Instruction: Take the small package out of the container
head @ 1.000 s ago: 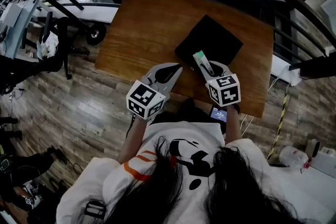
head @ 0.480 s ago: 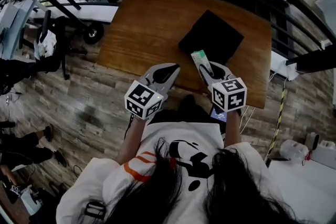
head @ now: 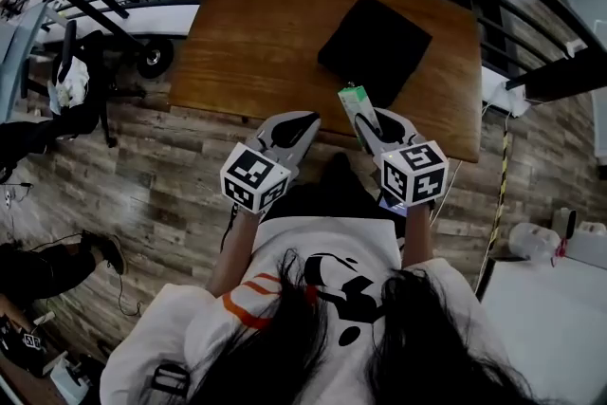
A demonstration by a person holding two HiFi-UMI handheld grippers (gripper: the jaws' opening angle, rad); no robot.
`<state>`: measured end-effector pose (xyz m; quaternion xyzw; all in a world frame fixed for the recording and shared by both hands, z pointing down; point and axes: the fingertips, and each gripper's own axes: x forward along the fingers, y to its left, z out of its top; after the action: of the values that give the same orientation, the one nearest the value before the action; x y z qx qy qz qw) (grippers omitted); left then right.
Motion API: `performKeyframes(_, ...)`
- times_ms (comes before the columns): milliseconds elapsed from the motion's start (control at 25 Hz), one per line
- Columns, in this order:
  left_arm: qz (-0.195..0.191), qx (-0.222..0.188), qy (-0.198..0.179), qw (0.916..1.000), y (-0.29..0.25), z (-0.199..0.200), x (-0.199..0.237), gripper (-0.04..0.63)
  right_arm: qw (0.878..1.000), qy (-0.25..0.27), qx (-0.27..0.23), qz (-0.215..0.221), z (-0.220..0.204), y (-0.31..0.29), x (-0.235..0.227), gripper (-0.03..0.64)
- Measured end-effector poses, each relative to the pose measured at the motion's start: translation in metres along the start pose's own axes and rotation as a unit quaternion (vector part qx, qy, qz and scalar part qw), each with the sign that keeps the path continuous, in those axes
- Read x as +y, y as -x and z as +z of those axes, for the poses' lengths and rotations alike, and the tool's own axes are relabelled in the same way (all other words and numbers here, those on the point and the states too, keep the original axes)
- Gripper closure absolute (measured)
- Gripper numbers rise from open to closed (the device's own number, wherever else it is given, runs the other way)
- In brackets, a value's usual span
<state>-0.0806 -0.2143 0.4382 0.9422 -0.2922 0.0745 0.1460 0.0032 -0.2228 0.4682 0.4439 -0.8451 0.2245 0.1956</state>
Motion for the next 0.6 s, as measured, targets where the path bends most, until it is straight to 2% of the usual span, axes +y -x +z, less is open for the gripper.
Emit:
performKeyframes(160,-0.019,-0.001,0.004,0.9998,0.012,-0.012,-0.012,0.595,1.0,-0.008,0.004,-0.015,-0.017,0.012,0.015,0.499)
performKeyframes(600,-0.03,-0.004,0.01,0.9995,0.015,-0.02,-0.035,0.595,0.999,-0.01,0.015,-0.033,-0.04,0.044,0.023,0.499)
